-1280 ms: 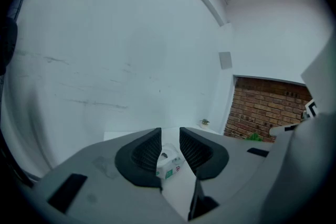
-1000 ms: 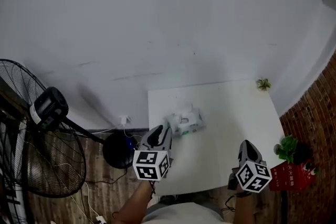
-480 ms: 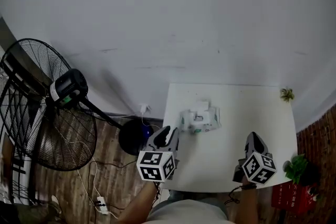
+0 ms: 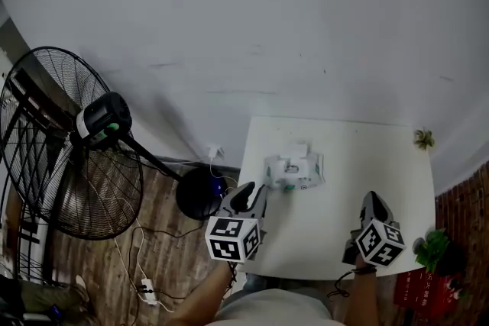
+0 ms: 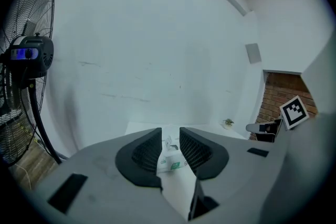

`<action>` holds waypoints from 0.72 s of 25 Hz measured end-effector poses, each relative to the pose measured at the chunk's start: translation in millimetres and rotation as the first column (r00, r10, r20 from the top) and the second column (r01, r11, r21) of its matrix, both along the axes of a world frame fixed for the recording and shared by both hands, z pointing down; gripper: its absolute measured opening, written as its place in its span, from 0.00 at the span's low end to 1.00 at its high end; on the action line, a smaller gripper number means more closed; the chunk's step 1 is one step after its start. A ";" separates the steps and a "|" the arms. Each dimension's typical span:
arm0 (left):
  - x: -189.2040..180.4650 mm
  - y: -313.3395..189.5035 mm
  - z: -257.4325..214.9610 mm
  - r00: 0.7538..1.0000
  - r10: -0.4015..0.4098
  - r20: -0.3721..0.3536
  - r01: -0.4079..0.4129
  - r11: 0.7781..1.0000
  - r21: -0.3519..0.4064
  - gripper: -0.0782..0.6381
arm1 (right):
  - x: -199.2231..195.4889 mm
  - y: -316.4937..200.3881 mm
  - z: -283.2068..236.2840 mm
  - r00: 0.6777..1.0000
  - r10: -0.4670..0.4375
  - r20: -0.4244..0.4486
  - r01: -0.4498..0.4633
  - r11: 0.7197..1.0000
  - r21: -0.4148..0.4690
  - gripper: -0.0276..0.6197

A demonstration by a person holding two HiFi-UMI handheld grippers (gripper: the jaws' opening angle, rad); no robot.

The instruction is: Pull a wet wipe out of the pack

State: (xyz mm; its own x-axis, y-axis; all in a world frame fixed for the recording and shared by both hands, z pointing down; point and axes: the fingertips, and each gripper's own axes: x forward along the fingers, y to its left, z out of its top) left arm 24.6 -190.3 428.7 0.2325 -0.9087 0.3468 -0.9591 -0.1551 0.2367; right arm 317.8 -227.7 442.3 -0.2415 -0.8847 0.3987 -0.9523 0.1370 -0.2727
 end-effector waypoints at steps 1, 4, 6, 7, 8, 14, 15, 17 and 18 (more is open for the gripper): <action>3.7 -1.8 0.7 1.000 0.011 0.004 -0.011 1.000 -0.003 0.25 | 2.6 -0.5 2.4 1.000 0.008 0.007 -0.007 1.000 -0.005 0.04; 15.0 -5.8 3.1 0.999 0.045 0.004 -0.045 0.999 -0.018 0.25 | 7.6 -1.3 9.6 1.000 0.015 0.014 -0.015 1.000 -0.018 0.04; 22.5 -8.5 5.5 0.998 0.064 0.001 -0.064 0.998 -0.029 0.25 | 11.0 -3.8 14.1 1.000 0.014 0.011 -0.014 1.000 -0.024 0.04; 25.9 -10.1 7.5 0.997 0.073 0.003 -0.073 0.997 -0.036 0.25 | 13.0 -5.4 17.1 1.000 0.016 0.013 -0.016 0.999 -0.029 0.04; 29.1 -11.7 10.3 0.997 0.082 0.007 -0.082 0.996 -0.045 0.25 | 15.6 -6.4 21.0 1.000 0.021 0.016 -0.020 0.999 -0.035 0.04; 56.1 -26.1 31.1 0.986 0.163 0.039 -0.159 0.982 -0.099 0.25 | 38.5 -10.7 53.3 0.998 0.054 0.028 -0.051 0.994 -0.097 0.04; 60.6 -29.7 34.5 0.983 0.178 0.044 -0.173 0.979 -0.105 0.25 | 41.5 -12.4 58.6 0.998 0.056 0.028 -0.053 0.993 -0.105 0.04; 69.0 -35.8 40.0 0.977 0.207 0.055 -0.199 0.973 -0.117 0.25 | 47.2 -14.4 68.5 0.998 0.059 0.027 -0.055 0.991 -0.123 0.04; 72.2 -38.6 42.0 0.974 0.220 0.061 -0.211 0.970 -0.121 0.25 | 49.4 -15.2 72.8 0.998 0.060 0.027 -0.056 0.990 -0.131 0.04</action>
